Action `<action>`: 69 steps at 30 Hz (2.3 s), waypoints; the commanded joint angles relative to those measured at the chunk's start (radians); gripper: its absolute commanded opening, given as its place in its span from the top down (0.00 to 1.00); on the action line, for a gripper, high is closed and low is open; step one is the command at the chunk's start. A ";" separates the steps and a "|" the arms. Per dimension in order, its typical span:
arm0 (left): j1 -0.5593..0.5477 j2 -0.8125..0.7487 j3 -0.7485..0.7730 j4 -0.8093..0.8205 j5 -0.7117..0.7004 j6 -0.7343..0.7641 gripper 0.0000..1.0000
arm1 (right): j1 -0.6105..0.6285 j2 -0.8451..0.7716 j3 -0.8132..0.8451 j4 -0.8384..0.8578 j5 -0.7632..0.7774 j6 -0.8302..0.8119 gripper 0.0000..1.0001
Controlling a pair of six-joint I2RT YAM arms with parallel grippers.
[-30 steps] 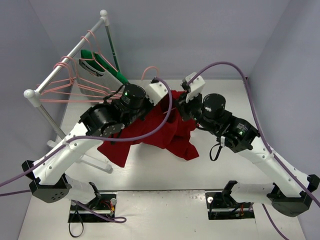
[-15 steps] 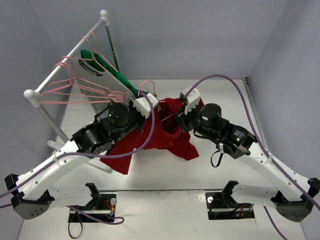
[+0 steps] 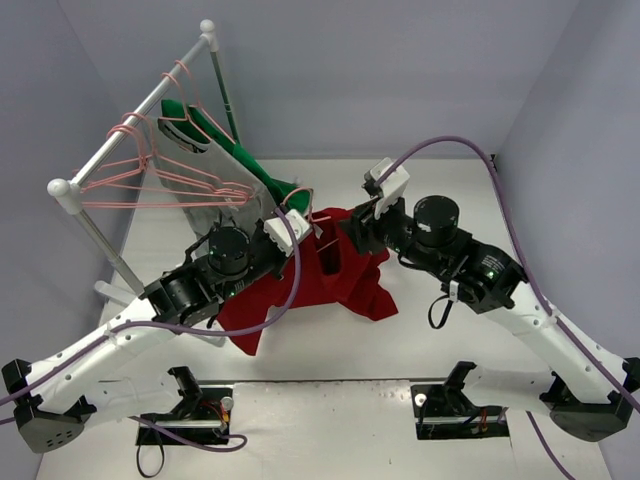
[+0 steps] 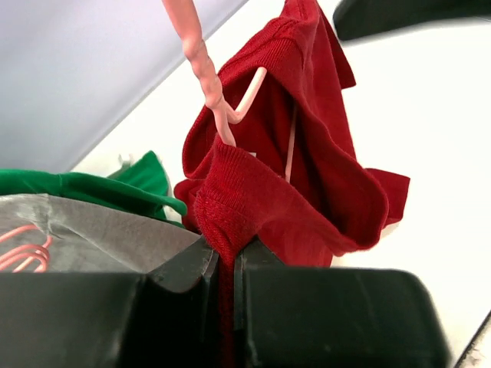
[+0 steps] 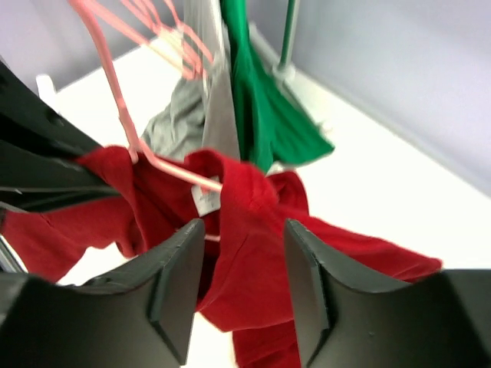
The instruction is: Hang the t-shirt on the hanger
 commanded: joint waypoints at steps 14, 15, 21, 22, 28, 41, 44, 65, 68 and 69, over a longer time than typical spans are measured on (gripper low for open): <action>0.055 -0.069 0.101 -0.045 0.206 0.109 1.00 | -0.164 -0.062 -0.047 0.004 -0.288 -0.310 0.53; 0.057 -0.068 0.111 -0.060 0.214 0.115 1.00 | -0.164 -0.057 -0.045 -0.002 -0.290 -0.326 0.53; 0.057 -0.060 0.161 -0.123 0.239 0.141 1.00 | -0.164 0.003 -0.020 -0.076 -0.393 -0.379 0.53; 0.057 -0.057 0.167 -0.131 0.250 0.145 1.00 | -0.164 0.008 -0.020 -0.082 -0.413 -0.379 0.52; 0.057 -0.028 0.211 -0.185 0.329 0.164 1.00 | -0.164 0.029 -0.025 -0.091 -0.435 -0.407 0.53; 0.062 0.004 0.259 -0.251 0.398 0.213 1.00 | -0.164 0.042 -0.021 -0.121 -0.484 -0.434 0.67; 0.067 0.005 0.261 -0.251 0.410 0.217 1.00 | -0.164 0.042 -0.023 -0.128 -0.503 -0.436 0.71; 0.242 -0.070 0.295 -0.383 0.396 0.219 0.78 | -0.164 -0.081 0.151 -0.161 -0.384 -0.451 1.00; 0.267 -0.074 0.310 -0.402 0.380 0.234 0.74 | -0.164 -0.091 0.162 -0.163 -0.372 -0.453 1.00; 0.273 -0.071 0.323 -0.409 0.368 0.240 0.68 | -0.164 -0.092 0.166 -0.164 -0.368 -0.452 1.00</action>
